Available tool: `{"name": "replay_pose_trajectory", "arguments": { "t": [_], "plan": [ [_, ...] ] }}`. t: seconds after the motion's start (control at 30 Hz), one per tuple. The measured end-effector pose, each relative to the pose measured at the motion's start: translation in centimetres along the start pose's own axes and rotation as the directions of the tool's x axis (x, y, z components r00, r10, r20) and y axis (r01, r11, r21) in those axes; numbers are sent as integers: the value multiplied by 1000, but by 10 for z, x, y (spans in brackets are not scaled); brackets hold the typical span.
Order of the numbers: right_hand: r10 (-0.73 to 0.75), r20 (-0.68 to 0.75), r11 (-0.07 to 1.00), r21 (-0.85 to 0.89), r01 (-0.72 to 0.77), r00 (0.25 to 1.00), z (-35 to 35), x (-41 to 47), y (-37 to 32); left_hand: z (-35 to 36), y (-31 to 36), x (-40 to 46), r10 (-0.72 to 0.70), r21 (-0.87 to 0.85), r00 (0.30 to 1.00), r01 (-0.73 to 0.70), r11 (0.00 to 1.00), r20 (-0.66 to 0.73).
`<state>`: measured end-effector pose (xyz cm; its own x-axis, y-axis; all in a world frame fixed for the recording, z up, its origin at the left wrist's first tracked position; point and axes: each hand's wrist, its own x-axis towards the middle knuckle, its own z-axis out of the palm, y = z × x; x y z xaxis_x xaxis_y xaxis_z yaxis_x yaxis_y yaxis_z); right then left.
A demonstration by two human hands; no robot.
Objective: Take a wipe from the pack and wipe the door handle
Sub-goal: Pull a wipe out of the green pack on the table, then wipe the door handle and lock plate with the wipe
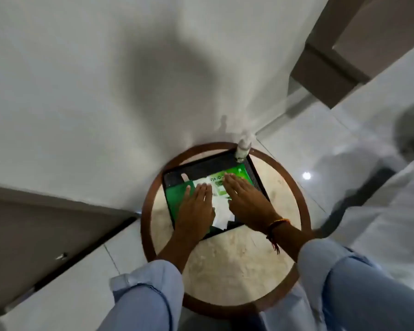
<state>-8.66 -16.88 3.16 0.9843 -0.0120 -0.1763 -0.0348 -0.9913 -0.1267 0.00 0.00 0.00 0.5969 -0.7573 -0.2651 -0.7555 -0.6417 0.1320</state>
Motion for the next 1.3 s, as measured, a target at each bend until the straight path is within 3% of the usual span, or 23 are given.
{"name": "replay_pose_trajectory", "arguments": {
  "t": [0.1, 0.23, 0.37, 0.53, 0.67, 0.77, 0.93, 1.17, 1.3],
  "plan": [
    [23, 48, 1000, 3, -24, 999, 53, -2, 9, 49, 10, 13, -75, -12, 992, 77, 997, 104],
    [43, 38, 998, 37, -45, 998, 103, -4, 10, 90, 20, 23, -147, -26, 983, 151, 988, 106],
    [244, 79, 963, 96, -251, 967, 127, 5, 7, 105, 23, 39, -181, -70, 981, 186, 980, 76],
    [376, 16, 901, 228, -370, 926, 128, 17, 2, 106, 26, 40, -223, -272, 975, 210, 939, -18],
    [394, -73, 863, 371, -342, 916, 111, 12, -8, 95, 19, 18, -224, -369, 972, 183, 911, -72],
    [398, -26, 768, 556, -318, 917, 88, 18, -32, 75, 0, -7, -280, -486, 954, 194, 852, -109],
    [443, 56, 515, 801, -306, 895, 32, 60, -106, 33, -67, -75, -440, -656, 849, 157, 738, -292],
    [217, 34, 303, 948, -100, 976, -47, 107, -279, -46, -180, -200, -621, -776, 739, 222, 591, -262],
    [108, 0, 312, 949, -33, 994, -83, 120, -383, -84, -226, -279, -758, -705, 488, 340, 622, -433]
  ]
}}
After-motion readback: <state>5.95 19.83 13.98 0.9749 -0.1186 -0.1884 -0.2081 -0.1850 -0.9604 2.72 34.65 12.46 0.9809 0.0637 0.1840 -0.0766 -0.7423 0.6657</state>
